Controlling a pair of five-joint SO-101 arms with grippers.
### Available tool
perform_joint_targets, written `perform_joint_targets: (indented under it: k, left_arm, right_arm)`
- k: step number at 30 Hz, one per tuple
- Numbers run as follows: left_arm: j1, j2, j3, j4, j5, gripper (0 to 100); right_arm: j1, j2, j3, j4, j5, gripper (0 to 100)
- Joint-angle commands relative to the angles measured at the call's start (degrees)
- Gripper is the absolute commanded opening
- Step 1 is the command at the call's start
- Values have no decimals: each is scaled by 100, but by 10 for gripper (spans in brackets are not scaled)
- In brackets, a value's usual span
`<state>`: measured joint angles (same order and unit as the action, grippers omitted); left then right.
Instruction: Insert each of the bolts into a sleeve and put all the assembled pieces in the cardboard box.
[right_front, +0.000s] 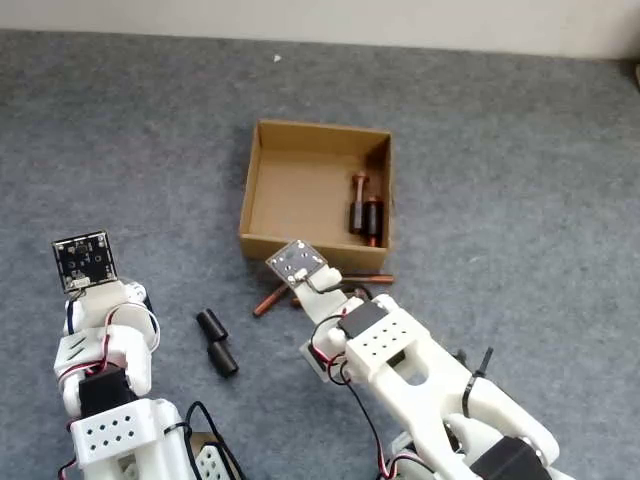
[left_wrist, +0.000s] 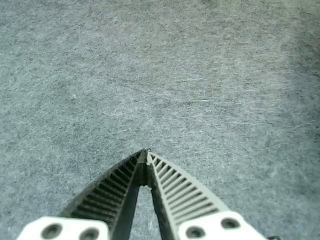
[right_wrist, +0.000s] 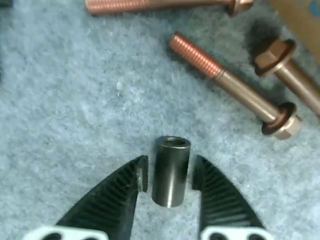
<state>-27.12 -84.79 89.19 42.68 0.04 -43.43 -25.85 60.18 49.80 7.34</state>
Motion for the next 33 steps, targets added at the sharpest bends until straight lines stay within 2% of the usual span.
perform_joint_targets:
  k: [1,5,15,20,28,30,33]
  left_arm:
    - [-31,-40,-198,-167,-35,5]
    - [-31,-40,-189,-158,-35,5]
    - [-31,-40,-189,-149,-35,5]
    - [-22,-31,-189,-149,-35,5]
    - [910,-31,-646,-97,-70,5]
    - [1165,22,-1033,114,-105,5]
    - [1807,31,-1719,747,-642,24]
  right_arm:
    - [57,-233,-40,92,70,46]
    - [66,-101,-40,92,70,46]
    - [66,1297,-435,136,70,40]
    - [110,1288,-681,716,273,7]
    - [1191,-620,-681,866,316,6]
    - [1437,-1253,-444,831,255,6]
    - [1692,-2105,-101,629,-44,6]
